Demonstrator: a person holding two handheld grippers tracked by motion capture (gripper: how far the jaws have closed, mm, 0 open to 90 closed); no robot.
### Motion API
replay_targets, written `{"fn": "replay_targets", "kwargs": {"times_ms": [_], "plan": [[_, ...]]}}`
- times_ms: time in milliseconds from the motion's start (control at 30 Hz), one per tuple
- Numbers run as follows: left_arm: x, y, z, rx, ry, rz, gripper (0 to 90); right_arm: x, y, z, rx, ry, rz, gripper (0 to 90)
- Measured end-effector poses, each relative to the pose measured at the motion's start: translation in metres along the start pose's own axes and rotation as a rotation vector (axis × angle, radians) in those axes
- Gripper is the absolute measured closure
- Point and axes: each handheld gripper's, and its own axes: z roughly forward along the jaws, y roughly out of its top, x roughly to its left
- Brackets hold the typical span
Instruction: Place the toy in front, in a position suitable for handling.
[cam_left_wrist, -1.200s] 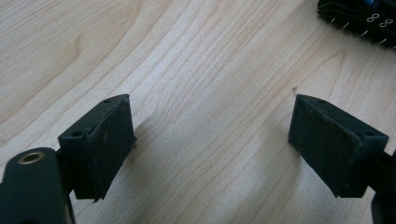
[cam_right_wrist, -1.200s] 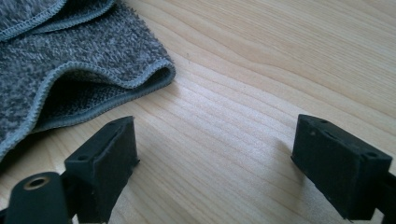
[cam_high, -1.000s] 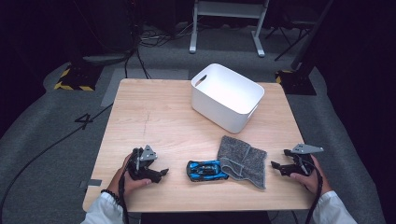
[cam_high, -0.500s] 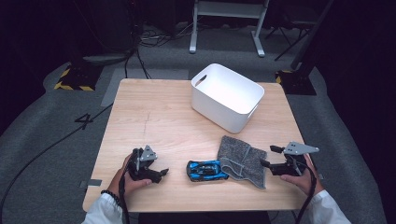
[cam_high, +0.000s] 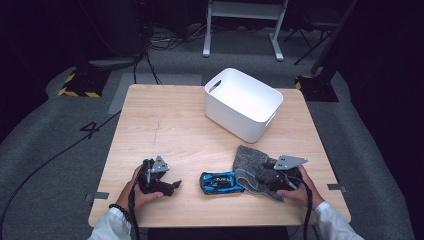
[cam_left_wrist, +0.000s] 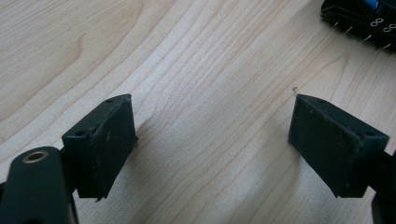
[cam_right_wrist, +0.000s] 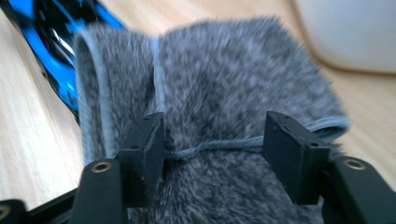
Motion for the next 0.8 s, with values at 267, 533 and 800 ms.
{"fn": "replay_targets", "kwargs": {"times_ms": [267,533,800], "plan": [[0.0,0.0,0.0,0.001,-0.004,0.002,15.2,-0.009,-0.01,0.003,0.039,0.04,0.036,48.1],[0.0,0.0,0.0,-0.001,-0.005,-0.002,15.2,-0.023,-0.022,-0.01,0.058,0.029,0.05,49.1],[0.0,0.0,0.0,0.001,-0.003,0.002,15.2,-0.031,-0.037,-0.025,0.053,0.016,0.069,49.1]]}}
